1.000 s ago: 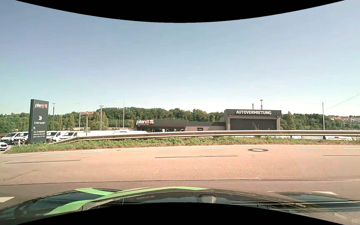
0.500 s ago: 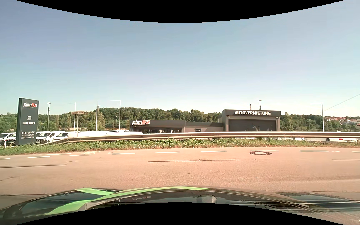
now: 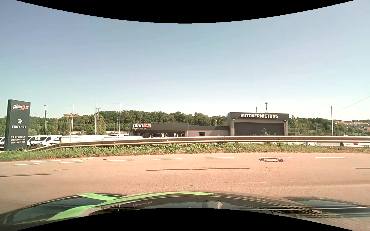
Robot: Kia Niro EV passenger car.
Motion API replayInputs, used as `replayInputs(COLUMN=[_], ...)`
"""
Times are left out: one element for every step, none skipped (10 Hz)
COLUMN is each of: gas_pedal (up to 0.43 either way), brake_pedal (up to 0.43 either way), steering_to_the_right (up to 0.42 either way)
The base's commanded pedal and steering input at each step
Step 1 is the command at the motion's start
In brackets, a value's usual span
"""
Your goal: Follow the waypoints while adhering to traffic rules and regulations
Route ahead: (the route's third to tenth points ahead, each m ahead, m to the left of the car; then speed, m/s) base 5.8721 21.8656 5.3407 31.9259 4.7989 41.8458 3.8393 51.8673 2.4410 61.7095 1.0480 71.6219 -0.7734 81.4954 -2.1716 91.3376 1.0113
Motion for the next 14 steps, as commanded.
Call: replayInputs(gas_pedal=[0.0, 0.0, 0.0, 0.0, 0.0, 0.0, 0.0, 0.0, 0.0, 0.0, 0.0, 0.0, 0.0, 0.067], brake_pedal=[0.14, 0.146, 0.14, 0.14, 0.14, 0.14, 0.14, 0.134, 0.043, 0.0, 0.0, 0.0, 0.0, 0.0], steering_to_the_right=[0.056, 0.054, 0.053, 0.052, 0.051, 0.05, 0.05, 0.048, 0.043, 0.033, 0.022, 0.01, -0.012, -0.044])
